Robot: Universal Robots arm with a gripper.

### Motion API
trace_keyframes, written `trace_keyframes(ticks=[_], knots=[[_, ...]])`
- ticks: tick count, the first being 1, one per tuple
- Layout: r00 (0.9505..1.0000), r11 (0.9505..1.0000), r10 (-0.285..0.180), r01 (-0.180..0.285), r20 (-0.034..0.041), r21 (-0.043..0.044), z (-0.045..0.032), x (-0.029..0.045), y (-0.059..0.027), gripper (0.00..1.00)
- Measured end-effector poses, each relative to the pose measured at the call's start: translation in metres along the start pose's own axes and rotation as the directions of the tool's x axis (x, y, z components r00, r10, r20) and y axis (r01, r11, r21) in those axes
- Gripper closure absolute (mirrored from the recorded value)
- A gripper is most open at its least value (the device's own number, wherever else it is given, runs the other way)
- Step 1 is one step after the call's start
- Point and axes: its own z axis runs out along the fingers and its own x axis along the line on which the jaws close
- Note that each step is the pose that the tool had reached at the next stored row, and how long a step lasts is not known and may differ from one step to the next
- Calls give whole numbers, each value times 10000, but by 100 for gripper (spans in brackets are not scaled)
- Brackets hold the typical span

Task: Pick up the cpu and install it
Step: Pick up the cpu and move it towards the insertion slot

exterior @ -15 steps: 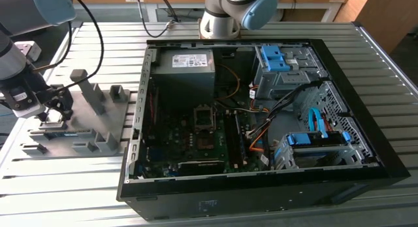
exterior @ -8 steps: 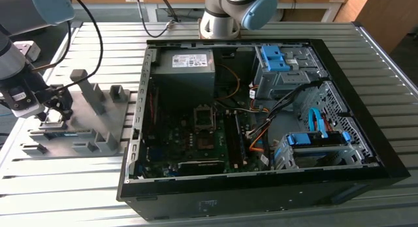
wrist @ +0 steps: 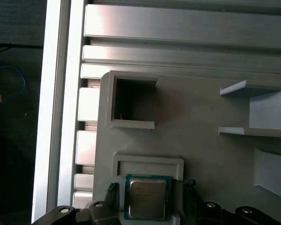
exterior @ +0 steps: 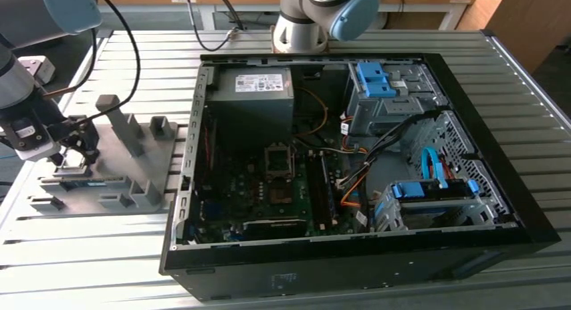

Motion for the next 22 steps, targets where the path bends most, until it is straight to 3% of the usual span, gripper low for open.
trace_keyframes(ticks=[2,4,6,17,22], knots=[[10000,10000,0,0,0,0,0,0,0,37],[10000,10000,0,0,-1,0,0,1,0,49],[10000,10000,1,-1,-1,0,0,1,0,53],[10000,10000,0,0,2,-1,-1,2,0,53],[10000,10000,1,-1,-1,0,-70,1,3,53]])
